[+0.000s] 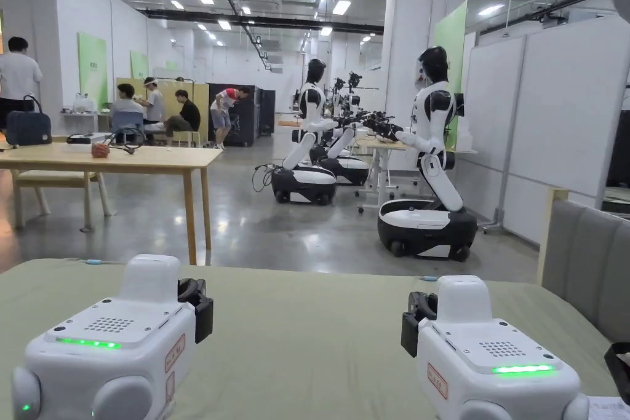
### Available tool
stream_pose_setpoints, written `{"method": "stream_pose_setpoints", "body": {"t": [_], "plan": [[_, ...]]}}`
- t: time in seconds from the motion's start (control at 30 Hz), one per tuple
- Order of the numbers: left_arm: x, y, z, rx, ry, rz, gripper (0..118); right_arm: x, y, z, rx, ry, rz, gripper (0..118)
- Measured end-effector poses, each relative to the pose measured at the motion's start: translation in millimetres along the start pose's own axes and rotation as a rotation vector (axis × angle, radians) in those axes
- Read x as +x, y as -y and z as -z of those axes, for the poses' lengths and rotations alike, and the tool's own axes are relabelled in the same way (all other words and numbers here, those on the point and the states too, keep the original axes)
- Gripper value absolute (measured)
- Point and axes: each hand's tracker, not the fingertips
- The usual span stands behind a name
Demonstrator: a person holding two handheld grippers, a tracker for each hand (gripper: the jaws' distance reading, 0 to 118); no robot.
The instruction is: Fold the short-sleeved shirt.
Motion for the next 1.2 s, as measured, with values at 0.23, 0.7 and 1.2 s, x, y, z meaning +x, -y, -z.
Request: {"method": "stream_pose_setpoints", "body": {"t": [0.23,0.7,1.2], "plan": [[5,3,2,-0.013,0.001,0.01,66,-3,2,-2,-0.001,-0.005,-0.019,20],[11,3,-7,0.013,0.026,0.02,118,-9,3,-8,0.008,-0.019,-0.001,118],[9,7,-10,0.029,0.005,0.003,118,-17,-18,-8,-0.14,0.024,0.08,118]]}}
